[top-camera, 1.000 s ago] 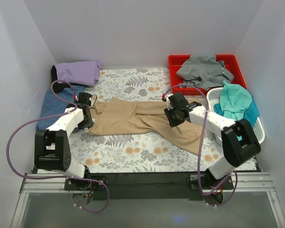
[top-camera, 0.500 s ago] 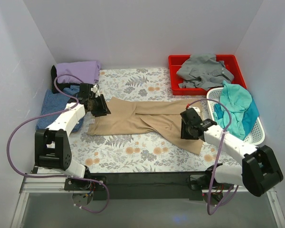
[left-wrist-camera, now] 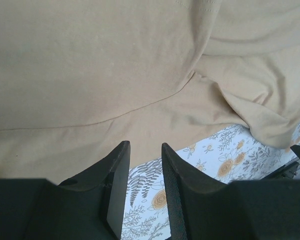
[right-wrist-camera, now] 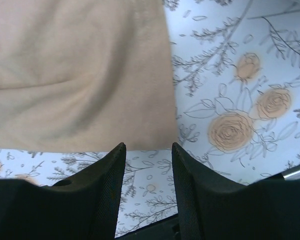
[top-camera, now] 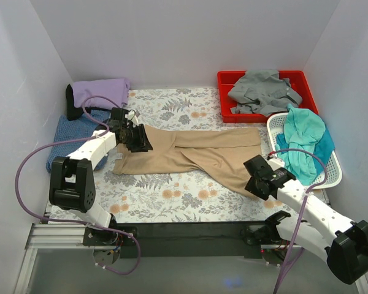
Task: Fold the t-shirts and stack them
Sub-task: Fold the tshirt
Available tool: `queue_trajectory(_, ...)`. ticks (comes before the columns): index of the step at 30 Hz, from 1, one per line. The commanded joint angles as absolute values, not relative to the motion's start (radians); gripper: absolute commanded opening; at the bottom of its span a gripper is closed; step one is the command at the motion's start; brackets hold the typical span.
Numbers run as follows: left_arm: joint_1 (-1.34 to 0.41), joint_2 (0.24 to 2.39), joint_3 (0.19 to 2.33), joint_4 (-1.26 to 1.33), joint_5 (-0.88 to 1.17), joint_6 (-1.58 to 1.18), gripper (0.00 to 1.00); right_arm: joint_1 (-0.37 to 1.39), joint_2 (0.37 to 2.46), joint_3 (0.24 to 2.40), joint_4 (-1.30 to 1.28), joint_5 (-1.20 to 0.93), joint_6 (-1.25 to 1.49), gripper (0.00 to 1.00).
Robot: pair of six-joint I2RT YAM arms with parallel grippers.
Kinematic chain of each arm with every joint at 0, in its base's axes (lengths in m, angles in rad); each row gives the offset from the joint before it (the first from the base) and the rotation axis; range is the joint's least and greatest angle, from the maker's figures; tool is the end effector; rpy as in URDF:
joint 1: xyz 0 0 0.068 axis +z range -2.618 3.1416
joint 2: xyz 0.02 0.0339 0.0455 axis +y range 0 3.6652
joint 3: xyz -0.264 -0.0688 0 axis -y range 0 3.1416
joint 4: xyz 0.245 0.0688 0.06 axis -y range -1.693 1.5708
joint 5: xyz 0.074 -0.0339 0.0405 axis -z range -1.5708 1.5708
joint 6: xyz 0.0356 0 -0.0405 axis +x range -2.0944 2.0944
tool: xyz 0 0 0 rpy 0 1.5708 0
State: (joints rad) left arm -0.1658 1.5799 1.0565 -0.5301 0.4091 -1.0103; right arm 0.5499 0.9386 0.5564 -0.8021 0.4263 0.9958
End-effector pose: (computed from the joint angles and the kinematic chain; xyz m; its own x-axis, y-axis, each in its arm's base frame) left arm 0.3107 -0.0663 0.2143 -0.7483 -0.6627 0.0299 -0.5424 0.5853 -0.6027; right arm 0.1388 0.0678 0.1922 -0.7173 0.4566 -0.5264 0.4762 0.8727 0.1080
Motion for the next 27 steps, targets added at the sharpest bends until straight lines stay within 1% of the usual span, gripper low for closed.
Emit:
queue_trajectory(1,-0.163,1.583,1.101,-0.532,0.43,-0.974,0.31,0.549,0.879,0.535,-0.929,0.504,1.146,0.48)
queue_trajectory(3,-0.163,1.595,1.106,-0.538,0.43,-0.971,0.31,0.549,0.873,0.534,-0.974,0.518,1.163,0.48)
queue_trajectory(9,-0.164,1.612,1.114,-0.541,0.434,-0.968,0.31,0.551,0.925,0.546,-0.98,0.538,1.166,0.48)
queue_trajectory(17,-0.164,1.62,1.118,-0.549,0.411,-0.96,0.3,0.551,1.006,0.552,-0.925,0.558,1.117,0.48)
queue_trajectory(27,-0.164,1.631,1.121,-0.545,0.405,-0.963,0.3,0.549,0.91,0.561,-0.87,0.565,1.085,0.5)
